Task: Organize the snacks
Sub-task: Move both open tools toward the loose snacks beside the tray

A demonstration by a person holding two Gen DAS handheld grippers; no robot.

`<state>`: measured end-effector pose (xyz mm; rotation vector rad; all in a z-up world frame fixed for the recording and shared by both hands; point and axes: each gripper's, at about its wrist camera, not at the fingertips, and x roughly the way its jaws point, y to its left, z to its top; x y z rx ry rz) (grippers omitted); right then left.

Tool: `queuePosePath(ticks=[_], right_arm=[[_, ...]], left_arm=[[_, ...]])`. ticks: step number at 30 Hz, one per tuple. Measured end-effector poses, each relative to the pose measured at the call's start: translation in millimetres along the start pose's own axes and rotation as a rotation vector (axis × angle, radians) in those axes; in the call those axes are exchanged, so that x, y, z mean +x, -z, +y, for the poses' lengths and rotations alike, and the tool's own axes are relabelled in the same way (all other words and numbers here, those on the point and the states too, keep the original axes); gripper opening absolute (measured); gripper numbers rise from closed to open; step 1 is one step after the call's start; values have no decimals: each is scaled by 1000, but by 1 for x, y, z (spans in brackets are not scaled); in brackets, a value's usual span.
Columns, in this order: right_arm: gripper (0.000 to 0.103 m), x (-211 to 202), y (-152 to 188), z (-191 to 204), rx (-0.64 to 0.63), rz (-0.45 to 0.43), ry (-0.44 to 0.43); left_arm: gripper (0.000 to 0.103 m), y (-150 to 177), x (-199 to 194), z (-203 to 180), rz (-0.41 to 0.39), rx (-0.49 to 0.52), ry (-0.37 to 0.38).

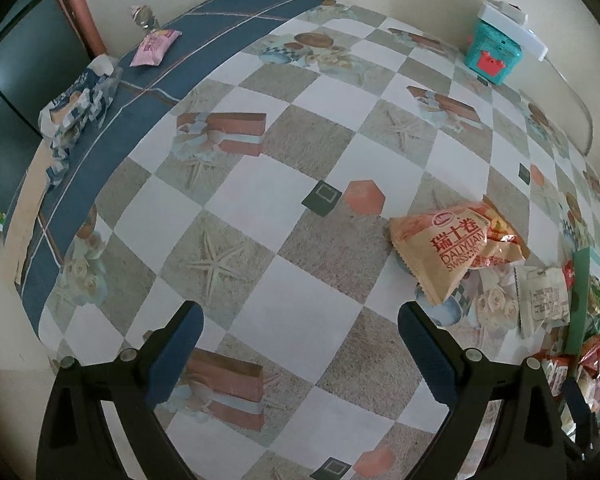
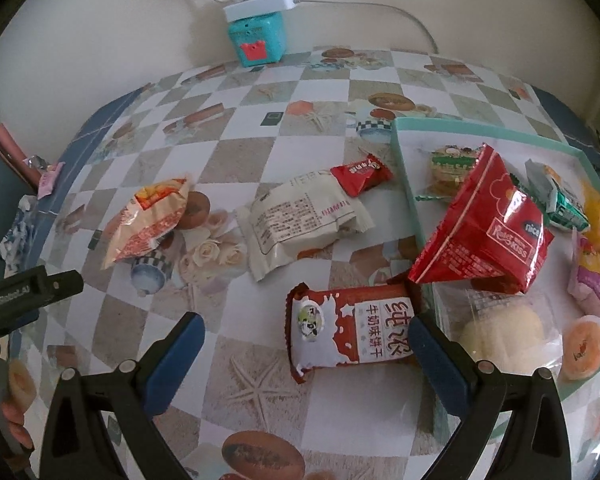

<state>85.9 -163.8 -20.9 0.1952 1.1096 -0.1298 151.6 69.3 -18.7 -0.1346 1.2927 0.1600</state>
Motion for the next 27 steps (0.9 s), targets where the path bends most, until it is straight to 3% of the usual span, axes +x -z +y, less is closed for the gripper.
queuePosePath(ticks=[7, 15, 23, 27], right_arm=[[103, -4, 1, 14, -18, 5, -95], [102, -5, -2, -2, -3, -13, -8], [103, 6, 0, -3, -19, 6, 14], [103, 4, 1, 1, -22, 8, -29]], left_arm=[[98, -2, 5, 7, 18, -56, 33], [98, -3, 6, 3, 27, -62, 57], [98, -7, 6, 2, 30, -61, 66], [98, -8, 7, 2, 34, -64, 67]])
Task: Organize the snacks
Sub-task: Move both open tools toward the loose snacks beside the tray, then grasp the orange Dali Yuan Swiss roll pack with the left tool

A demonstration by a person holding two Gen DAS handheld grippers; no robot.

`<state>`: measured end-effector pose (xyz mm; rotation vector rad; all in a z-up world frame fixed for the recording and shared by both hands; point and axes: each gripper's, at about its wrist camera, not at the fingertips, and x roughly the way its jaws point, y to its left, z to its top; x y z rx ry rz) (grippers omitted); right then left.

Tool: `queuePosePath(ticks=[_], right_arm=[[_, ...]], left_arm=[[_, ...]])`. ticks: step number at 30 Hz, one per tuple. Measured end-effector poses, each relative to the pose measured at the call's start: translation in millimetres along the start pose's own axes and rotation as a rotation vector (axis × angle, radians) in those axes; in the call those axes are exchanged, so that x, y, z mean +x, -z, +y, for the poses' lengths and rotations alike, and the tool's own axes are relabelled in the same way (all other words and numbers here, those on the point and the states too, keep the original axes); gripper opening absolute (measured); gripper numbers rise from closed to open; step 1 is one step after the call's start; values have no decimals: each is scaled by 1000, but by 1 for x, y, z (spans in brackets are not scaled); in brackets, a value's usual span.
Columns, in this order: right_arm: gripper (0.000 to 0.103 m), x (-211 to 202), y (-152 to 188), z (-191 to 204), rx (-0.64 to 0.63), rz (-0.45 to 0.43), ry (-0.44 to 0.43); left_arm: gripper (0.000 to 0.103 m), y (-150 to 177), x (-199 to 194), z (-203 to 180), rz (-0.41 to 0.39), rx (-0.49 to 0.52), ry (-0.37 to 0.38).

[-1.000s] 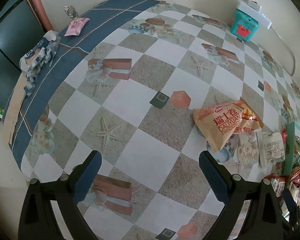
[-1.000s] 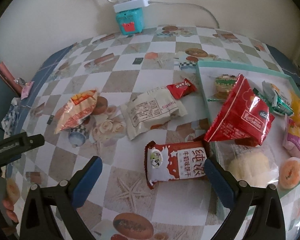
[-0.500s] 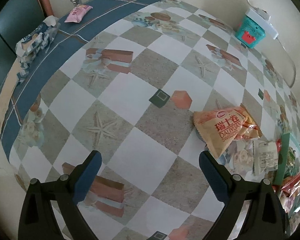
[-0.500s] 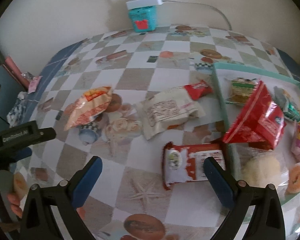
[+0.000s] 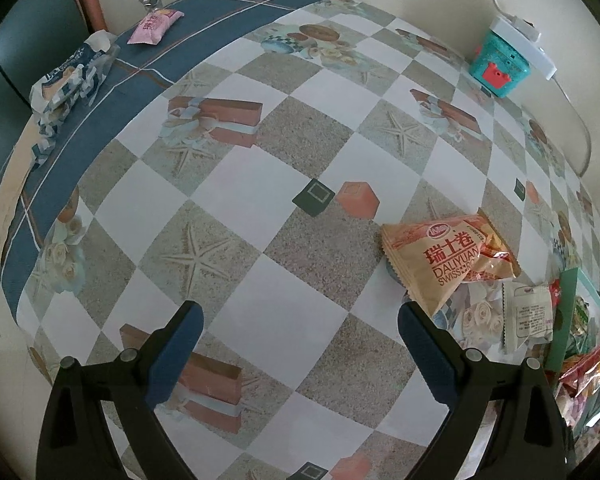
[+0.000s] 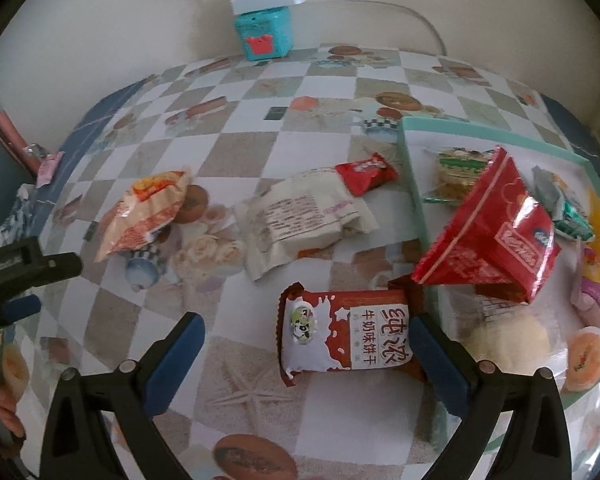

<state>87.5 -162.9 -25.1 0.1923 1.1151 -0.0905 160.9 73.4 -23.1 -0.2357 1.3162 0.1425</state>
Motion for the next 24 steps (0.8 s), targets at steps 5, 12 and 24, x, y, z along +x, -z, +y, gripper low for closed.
queuePosePath(ticks=[5, 12, 24], right_arm=[[103, -1, 0, 7, 3, 3, -65], [100, -1, -1, 8, -21, 1, -17], [94, 7, 0, 2, -61, 12, 70]], left_arm=[[98, -1, 0, 1, 1, 0, 0], [98, 0, -1, 2, 2, 0, -1], [98, -14, 2, -5, -7, 39, 57]])
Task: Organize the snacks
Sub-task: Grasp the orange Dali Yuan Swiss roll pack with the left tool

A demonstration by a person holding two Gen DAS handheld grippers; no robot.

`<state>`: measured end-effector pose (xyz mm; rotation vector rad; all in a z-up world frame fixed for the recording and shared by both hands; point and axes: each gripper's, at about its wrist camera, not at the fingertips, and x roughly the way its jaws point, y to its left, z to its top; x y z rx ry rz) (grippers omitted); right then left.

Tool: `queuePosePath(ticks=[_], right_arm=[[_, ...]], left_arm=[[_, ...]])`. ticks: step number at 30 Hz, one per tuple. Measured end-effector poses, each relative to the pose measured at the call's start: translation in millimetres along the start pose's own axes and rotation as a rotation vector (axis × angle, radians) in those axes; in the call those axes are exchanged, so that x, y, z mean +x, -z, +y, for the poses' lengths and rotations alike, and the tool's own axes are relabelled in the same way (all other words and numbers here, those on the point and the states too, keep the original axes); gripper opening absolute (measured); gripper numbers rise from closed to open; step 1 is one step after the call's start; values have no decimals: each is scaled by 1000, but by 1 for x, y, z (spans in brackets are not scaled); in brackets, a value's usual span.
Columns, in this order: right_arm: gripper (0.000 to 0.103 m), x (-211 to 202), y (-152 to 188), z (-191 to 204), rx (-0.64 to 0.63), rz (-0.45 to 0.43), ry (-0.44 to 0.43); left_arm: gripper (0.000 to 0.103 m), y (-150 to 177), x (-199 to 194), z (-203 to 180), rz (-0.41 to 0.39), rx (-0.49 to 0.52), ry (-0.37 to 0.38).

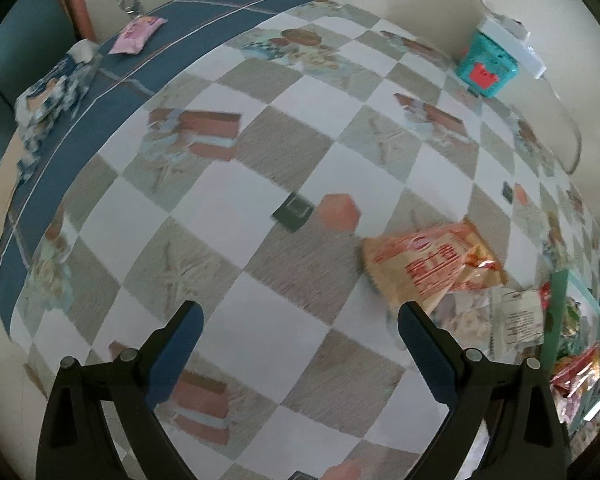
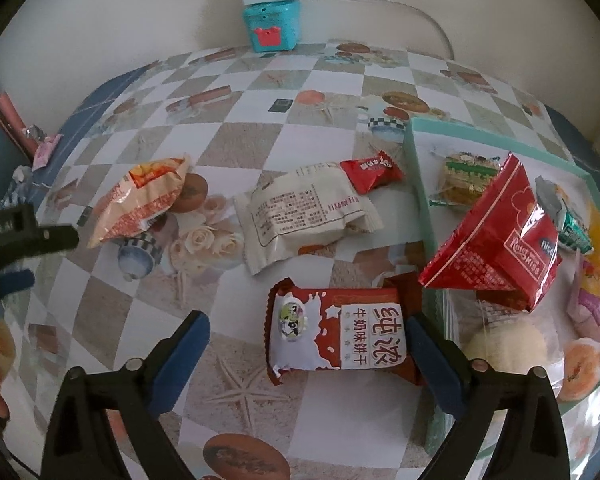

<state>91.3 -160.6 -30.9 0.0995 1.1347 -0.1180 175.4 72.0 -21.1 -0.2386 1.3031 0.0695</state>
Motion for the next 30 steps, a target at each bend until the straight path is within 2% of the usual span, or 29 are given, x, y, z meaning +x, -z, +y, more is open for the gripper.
queuePosePath(ticks=[4, 7, 10, 17, 19, 22, 25, 27, 30], right_arm=[[89, 0, -1, -3, 14, -5, -1], [87, 0, -1, -5, 18, -7, -4], [83, -1, -1, -7, 28, -6, -7], [72, -4, -2, -14, 51, -9, -14], [71, -5, -2, -15, 56, -9, -19], [70, -6, -1, -16, 65, -6, -31], [70, -8, -1, -17, 74, -2, -51], [70, -10, 0, -19, 83, 1, -67], [70, -12, 1, -21, 98, 5, -84]], left_arm=[[98, -18, -5, -15, -29, 70, 29], [98, -26, -9, -38, -74, 212, 50], [98, -33, 2, -58, -60, 339, 51], [98, -29, 22, -102, -37, 605, -58], [98, -27, 25, -112, -34, 641, -58], [97, -28, 30, -117, -7, 626, -29], [84, -24, 36, -119, 20, 604, -23], [66, -20, 40, -119, 38, 589, -24], [52, -15, 43, -117, 49, 549, -36]])
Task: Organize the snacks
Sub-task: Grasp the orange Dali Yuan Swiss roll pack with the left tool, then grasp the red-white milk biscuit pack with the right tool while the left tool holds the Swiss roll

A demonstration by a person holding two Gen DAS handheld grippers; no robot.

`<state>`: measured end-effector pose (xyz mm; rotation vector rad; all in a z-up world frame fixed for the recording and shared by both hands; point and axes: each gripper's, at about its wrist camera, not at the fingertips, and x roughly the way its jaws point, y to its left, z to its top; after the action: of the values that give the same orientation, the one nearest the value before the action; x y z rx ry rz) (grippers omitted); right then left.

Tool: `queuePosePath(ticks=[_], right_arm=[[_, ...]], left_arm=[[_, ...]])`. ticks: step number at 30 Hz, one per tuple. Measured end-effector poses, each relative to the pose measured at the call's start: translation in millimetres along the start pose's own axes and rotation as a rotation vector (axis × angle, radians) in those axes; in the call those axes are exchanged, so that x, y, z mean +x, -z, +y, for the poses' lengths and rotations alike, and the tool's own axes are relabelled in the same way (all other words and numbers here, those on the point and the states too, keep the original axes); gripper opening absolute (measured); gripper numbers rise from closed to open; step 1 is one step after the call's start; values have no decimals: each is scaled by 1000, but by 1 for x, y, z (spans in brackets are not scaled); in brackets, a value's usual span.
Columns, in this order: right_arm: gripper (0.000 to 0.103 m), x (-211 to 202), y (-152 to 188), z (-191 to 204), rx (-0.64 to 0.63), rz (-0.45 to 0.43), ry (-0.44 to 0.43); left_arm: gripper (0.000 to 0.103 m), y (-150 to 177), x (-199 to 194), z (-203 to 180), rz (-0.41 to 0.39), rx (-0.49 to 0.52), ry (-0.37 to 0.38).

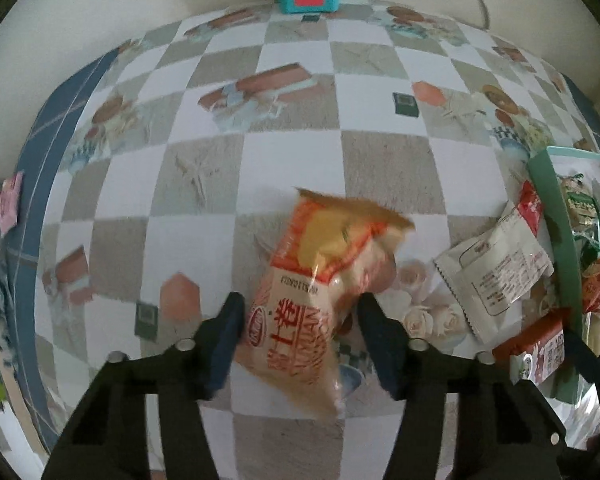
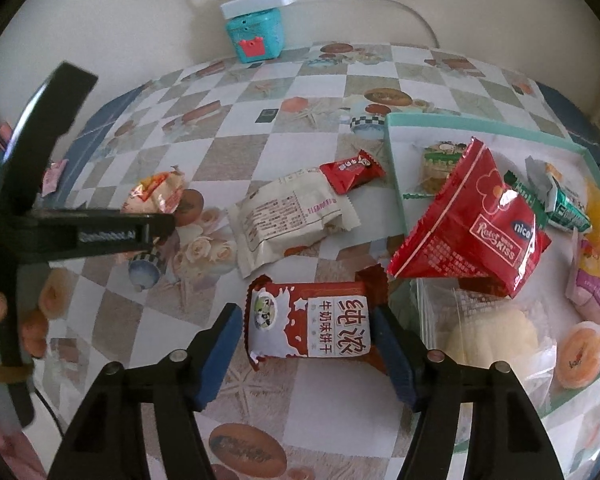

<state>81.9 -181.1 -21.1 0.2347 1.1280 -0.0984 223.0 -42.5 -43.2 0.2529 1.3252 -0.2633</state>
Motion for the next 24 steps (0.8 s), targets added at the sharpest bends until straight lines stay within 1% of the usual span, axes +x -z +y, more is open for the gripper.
queuePosePath(ticks=[5, 8, 12, 17, 20, 21, 24], right_arm=[[71, -9, -1, -5, 16, -19, -18], [71, -11, -2, -7, 22, -23, -19], [76, -11, -2, -9, 28, -20, -13], [76, -12, 0, -7, 3, -22, 2], [76, -10, 3, -8, 7, -9, 1], [76, -8, 4, -8, 10, 0, -2], [77, -9, 8, -11, 30, 13, -27]], left_arm=[[46, 15, -4, 3, -6, -100, 0], [46, 29, -8, 3, 6, -167, 5], [46, 42, -12, 0, 24, -219, 6], [46, 59, -17, -1, 52, -302, -4], [45, 67, -23, -6, 44, -329, -8], [45, 78, -28, -13, 33, -330, -14], [45, 85, -32, -13, 20, -334, -33]])
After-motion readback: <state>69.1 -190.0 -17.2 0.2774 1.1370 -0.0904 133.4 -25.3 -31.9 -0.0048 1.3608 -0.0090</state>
